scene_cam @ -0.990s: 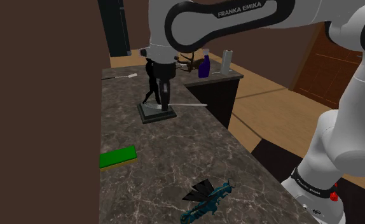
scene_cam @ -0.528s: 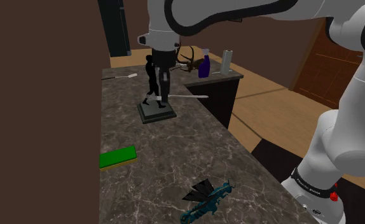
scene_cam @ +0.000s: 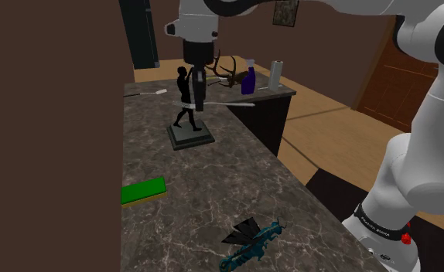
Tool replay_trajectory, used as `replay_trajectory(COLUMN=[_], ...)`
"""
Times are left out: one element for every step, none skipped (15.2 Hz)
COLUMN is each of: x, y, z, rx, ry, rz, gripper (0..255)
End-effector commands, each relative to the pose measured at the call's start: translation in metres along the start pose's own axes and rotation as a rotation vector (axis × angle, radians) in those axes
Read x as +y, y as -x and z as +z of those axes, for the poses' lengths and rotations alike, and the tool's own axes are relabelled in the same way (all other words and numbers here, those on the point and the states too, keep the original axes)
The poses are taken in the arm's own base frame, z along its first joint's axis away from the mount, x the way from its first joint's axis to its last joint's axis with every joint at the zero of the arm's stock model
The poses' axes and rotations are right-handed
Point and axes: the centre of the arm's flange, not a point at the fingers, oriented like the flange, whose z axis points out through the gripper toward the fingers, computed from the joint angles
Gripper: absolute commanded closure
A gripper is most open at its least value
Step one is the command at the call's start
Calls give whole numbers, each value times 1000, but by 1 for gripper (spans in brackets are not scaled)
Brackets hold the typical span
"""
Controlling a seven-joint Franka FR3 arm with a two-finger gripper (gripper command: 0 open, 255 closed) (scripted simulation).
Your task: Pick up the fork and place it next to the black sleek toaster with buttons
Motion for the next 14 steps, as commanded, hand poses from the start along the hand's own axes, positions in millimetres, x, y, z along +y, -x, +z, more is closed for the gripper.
replay_trajectory(x=[-1,-12,-23,-34,-45,-56,-67,-78,-89,-100,-111,-122,-133,-144], y=[-1,6,14,21,28,35,43,50,57,64,72,79,86,93], z=[-7,-7,-7,-7,-8,-8,-8,-8,-8,-8,-8,-9,-9,-9], rx=[-1,-1,-1,-1,-1,-1,-1,-1,-1,-1,-1,-1,-1,-1], ry=[0,0,0,0,0,0,0,0,0,0,0,0,0,0], rz=[0,0,0,0,0,0,0,0,0,0,0,0,0,0], gripper=[255,255,255,255,255,255,255,255,255,255,255,255,255,255])
